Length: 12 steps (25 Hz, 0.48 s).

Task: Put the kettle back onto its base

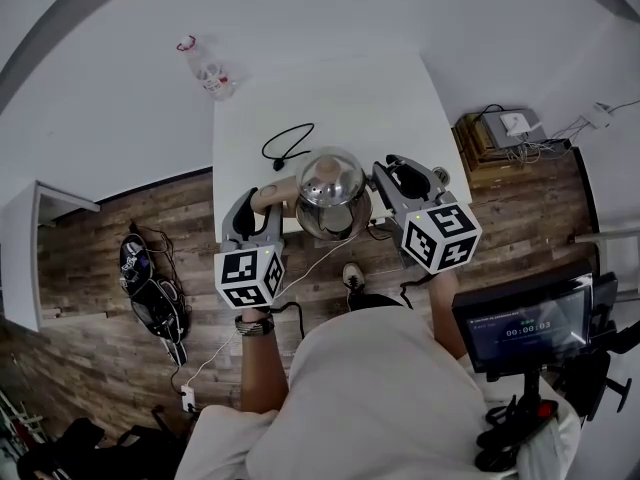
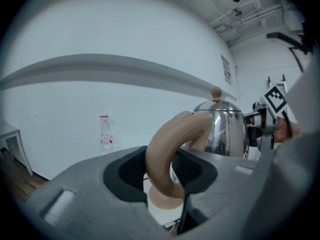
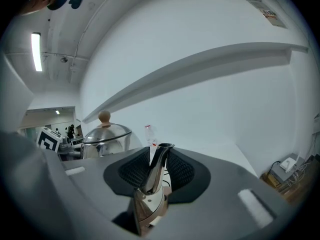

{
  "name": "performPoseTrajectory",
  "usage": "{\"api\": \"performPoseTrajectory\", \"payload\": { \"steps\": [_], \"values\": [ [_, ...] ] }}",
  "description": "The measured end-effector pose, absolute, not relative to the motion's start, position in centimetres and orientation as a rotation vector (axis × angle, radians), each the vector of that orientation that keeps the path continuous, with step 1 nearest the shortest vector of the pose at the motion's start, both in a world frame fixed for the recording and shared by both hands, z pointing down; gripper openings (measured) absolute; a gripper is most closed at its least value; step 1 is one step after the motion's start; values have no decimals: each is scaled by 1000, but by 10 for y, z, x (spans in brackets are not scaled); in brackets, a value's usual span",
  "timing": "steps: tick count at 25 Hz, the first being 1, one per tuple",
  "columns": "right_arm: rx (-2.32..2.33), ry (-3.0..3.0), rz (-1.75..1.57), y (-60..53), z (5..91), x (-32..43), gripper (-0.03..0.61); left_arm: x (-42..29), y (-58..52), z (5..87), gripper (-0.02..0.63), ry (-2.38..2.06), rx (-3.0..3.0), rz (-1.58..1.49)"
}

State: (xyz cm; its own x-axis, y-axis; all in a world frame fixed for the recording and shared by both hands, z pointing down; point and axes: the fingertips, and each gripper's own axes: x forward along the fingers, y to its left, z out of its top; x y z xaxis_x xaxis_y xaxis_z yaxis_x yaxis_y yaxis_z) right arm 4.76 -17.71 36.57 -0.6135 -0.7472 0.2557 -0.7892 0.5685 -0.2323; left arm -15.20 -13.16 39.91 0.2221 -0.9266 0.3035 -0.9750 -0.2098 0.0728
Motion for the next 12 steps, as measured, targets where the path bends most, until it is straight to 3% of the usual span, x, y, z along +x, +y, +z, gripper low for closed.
{"api": "performPoseTrajectory", "payload": {
  "steps": [12],
  "values": [
    [1199, -2676, 432, -234, 406, 21, 117, -176, -179, 440, 155, -1861, 2138, 286]
  ]
}}
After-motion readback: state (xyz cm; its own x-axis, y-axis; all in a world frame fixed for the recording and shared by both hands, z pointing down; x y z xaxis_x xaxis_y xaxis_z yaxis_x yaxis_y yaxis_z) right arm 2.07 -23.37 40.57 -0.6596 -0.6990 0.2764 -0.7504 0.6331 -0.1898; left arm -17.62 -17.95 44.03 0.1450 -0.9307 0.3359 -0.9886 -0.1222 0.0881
